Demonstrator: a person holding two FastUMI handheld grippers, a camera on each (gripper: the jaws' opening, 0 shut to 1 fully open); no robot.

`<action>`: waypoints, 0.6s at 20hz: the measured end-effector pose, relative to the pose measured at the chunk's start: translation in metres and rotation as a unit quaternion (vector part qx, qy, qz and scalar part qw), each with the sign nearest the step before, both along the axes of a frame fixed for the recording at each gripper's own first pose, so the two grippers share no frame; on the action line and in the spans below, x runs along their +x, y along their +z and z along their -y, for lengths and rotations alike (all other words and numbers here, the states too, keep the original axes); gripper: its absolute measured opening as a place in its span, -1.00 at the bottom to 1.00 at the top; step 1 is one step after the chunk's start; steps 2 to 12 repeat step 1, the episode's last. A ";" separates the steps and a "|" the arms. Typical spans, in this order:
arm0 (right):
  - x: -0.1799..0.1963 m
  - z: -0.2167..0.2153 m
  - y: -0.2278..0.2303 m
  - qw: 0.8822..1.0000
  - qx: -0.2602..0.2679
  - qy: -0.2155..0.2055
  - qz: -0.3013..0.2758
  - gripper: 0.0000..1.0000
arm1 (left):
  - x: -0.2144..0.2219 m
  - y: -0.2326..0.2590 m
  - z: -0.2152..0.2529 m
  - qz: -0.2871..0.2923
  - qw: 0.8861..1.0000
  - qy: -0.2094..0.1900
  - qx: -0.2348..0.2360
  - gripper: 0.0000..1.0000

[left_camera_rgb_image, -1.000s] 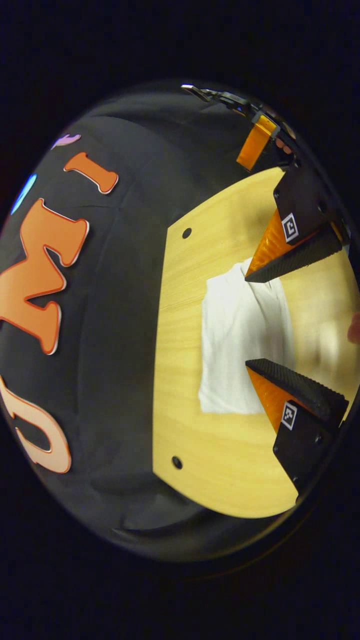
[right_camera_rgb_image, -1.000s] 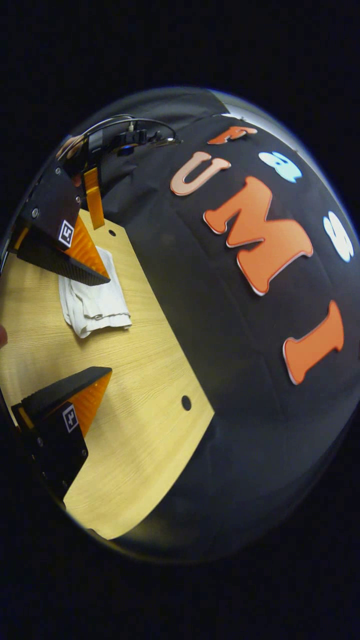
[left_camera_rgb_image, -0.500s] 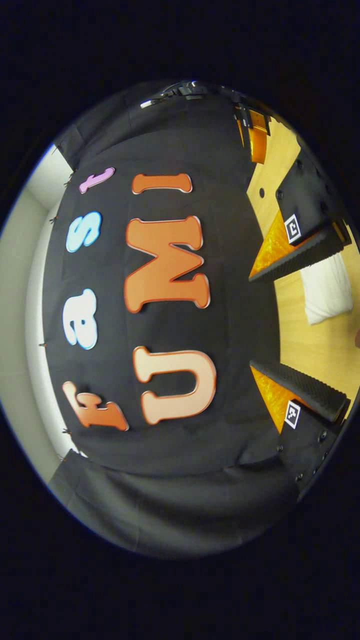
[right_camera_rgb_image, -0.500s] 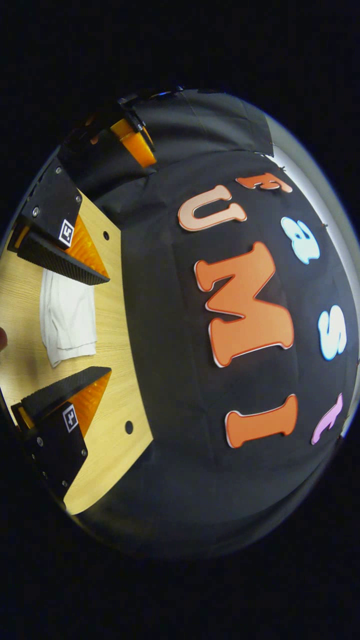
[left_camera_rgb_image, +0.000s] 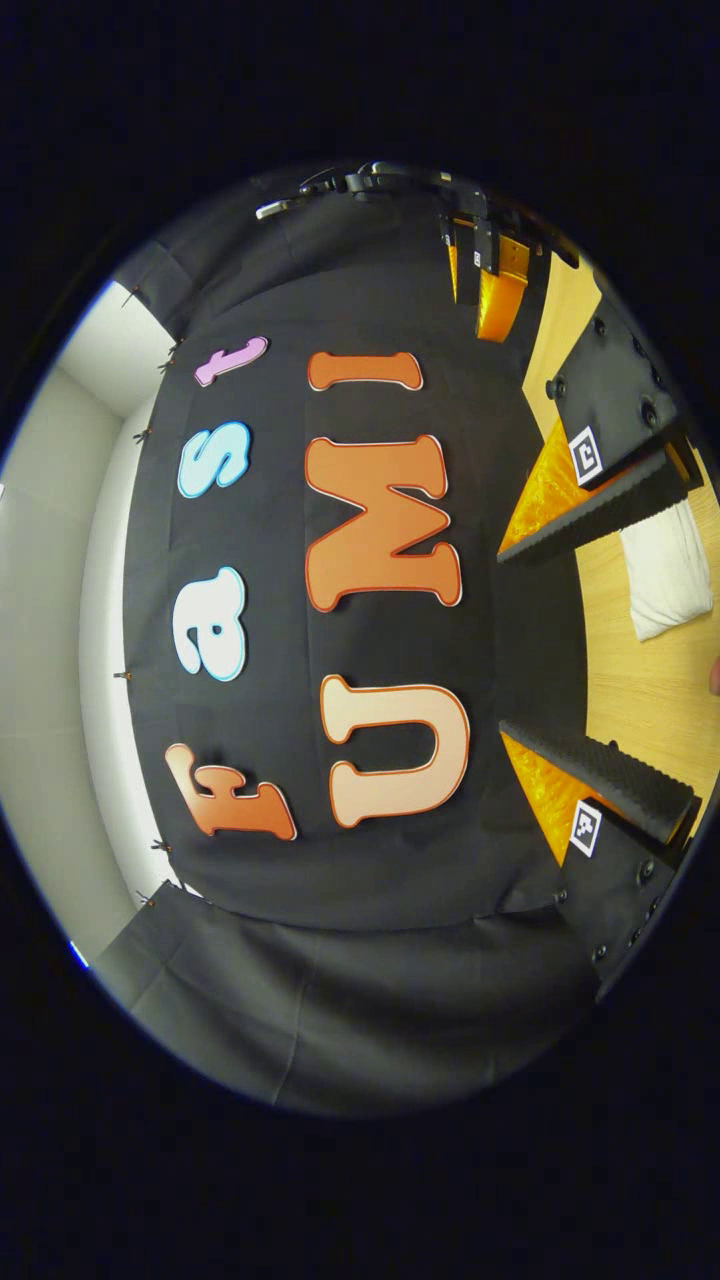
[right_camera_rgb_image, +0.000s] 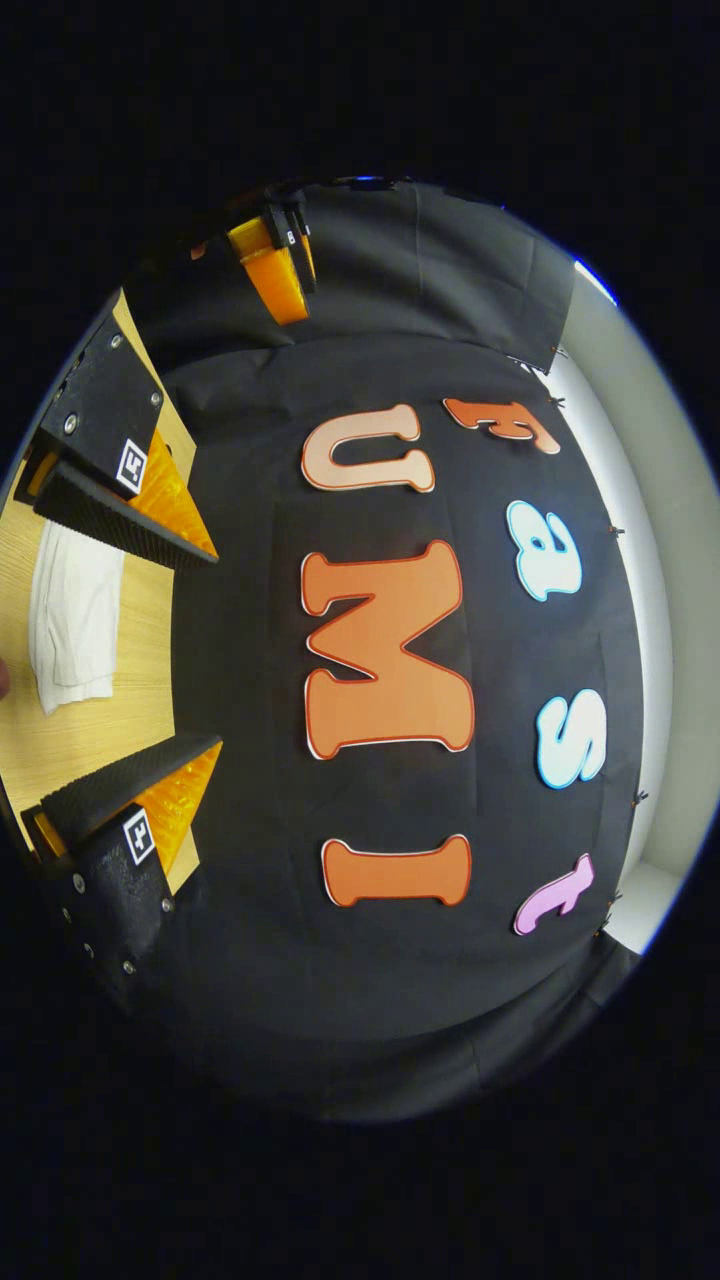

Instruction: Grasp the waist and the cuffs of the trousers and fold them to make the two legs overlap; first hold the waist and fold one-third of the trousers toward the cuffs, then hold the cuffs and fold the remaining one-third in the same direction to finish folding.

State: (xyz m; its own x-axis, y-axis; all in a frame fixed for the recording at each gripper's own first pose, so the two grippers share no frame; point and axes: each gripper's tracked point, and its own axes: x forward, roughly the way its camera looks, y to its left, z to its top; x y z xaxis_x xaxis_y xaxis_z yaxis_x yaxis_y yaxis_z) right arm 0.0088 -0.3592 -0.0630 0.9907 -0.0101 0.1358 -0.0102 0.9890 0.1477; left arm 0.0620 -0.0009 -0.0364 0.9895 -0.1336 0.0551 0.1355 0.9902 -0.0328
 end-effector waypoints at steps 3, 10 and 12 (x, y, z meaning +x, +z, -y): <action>-0.001 0.001 0.002 1.000 0.002 -0.003 0.002 0.96 | 0.003 0.000 0.000 0.002 1.000 0.000 -0.005 0.92; -0.001 0.001 0.002 1.000 0.002 -0.003 0.002 0.96 | 0.003 0.000 0.000 0.002 1.000 0.000 -0.005 0.92; -0.001 0.001 0.002 1.000 0.002 -0.003 0.002 0.96 | 0.003 0.000 0.000 0.002 1.000 0.000 -0.005 0.92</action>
